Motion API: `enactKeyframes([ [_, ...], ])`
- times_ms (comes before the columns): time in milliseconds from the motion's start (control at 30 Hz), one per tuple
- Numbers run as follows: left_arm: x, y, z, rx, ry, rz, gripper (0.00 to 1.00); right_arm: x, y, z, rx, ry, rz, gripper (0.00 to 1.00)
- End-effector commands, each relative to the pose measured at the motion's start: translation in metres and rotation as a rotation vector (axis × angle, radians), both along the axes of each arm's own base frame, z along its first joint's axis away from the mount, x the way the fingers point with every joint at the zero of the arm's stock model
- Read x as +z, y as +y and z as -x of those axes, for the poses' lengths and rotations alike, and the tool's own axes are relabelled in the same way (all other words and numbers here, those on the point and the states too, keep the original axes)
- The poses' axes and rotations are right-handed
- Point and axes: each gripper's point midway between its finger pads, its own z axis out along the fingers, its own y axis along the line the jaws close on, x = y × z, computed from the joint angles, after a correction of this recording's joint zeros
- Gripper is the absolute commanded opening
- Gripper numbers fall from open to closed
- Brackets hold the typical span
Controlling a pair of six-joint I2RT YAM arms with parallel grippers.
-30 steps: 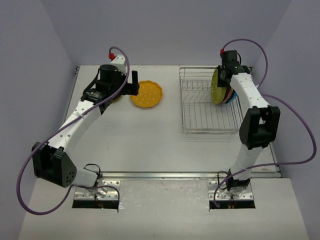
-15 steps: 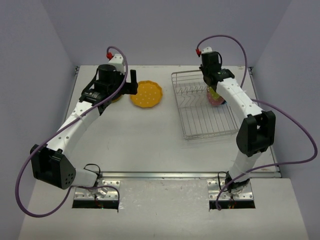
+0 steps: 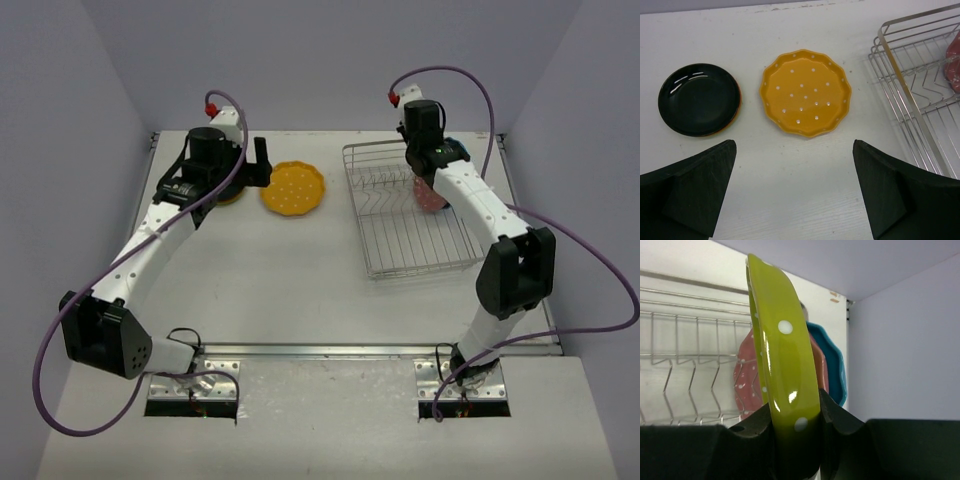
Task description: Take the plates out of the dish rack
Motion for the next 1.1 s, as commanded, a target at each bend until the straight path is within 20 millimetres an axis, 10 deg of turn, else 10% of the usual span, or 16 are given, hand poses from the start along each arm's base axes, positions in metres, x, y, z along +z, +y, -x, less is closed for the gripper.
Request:
enactKeyframes([
  [0, 0.016, -0.004, 0.004, -0.094, -0.024, 0.172, 1.00, 0.120, 0.015, 0.016, 0.048, -0.300, -0.264, 0.00],
  [200, 0.018, -0.009, 0.015, -0.344, 0.023, 0.518, 0.99, 0.163, 0.046, 0.051, 0.225, -0.309, -0.496, 0.00],
  [600, 0.052, -0.052, 0.051, -0.657, -0.047, 0.589, 0.93, 0.112, 0.173, 0.119, 0.730, 0.187, -1.025, 0.00],
  [833, 0.026, -0.119, 0.080, -0.793, 0.033, 0.542, 0.86, 0.104, 0.203, 0.138, 0.847, 0.353, -1.216, 0.00],
  [1067, 0.001, -0.132, 0.065, -0.786, 0.136, 0.562, 0.74, 0.098, 0.212, 0.153, 0.905, 0.423, -1.297, 0.00],
])
